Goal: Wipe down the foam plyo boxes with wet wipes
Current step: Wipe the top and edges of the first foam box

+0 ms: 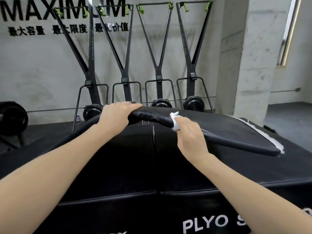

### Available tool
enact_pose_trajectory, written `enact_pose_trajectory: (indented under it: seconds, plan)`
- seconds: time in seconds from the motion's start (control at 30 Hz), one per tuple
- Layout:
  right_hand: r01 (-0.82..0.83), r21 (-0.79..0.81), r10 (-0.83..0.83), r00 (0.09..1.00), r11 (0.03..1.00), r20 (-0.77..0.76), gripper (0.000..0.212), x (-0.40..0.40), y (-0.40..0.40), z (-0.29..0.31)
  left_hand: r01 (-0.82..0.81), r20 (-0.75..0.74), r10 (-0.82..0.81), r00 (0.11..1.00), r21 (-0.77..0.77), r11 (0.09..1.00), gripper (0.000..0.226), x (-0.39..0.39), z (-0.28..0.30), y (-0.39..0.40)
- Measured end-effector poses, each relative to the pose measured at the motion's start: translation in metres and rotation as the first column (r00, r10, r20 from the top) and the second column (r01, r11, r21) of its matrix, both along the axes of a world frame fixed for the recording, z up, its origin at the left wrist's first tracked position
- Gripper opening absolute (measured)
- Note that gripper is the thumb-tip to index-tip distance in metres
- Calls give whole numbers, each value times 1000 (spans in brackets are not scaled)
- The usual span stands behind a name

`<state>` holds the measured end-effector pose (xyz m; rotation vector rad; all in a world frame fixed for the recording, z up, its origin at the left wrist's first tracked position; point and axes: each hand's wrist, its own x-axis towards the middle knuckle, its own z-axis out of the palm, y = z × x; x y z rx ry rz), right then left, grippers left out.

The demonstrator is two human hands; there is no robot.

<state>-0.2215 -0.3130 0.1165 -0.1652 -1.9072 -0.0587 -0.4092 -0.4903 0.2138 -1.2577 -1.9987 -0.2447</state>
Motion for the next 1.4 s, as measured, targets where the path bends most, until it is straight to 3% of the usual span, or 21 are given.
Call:
enact_pose_trajectory:
  seconds: [0.2,0.3,0.47,0.63,0.73,0.83,0.9,0.97,1.03,1.17,1.3,1.4]
  plan:
    - [-70,-76,77,994,995,80,39,-25,-19,-7,83,-212,-82,974,-4,997,69,-23,3,-31]
    - [-105,-106,120,983,989,139,47,-38,-38,-20,79,-231,-72,970,21,997,69,-40,-16,-50]
    - [-73,-141,119,929,987,351,56,-45,-57,-79,39,-63,-39,997,1,999,83,-59,-105,-77]
    - [-105,-147,168,828,984,535,61,-13,-62,-158,69,115,-54,992,-129,989,88,-36,-206,-90]
    - [-85,-186,185,758,979,626,53,8,-60,-182,67,222,-2,975,-284,956,91,-23,-254,-92]
    - [-132,-148,198,714,980,671,30,18,-51,-193,84,268,51,962,-468,880,88,-14,-281,-87]
    - [-134,-122,181,704,984,687,30,17,-40,-202,94,261,46,964,-501,860,78,-4,-286,-76]
    - [-100,-121,157,679,988,717,34,12,-26,-208,156,378,29,925,-450,879,82,10,-274,-56]
    - [-28,-131,117,659,991,743,33,6,-10,-208,235,542,16,840,-391,890,79,22,-255,-28]
    - [91,-254,141,633,963,761,31,3,18,-199,355,703,19,711,-382,853,65,26,-232,36]
    - [51,-260,168,640,964,750,12,26,32,-195,405,707,172,686,-568,716,94,16,-227,87]
    - [176,-246,69,664,953,744,13,54,50,-206,367,610,281,741,-718,592,118,14,-235,111]
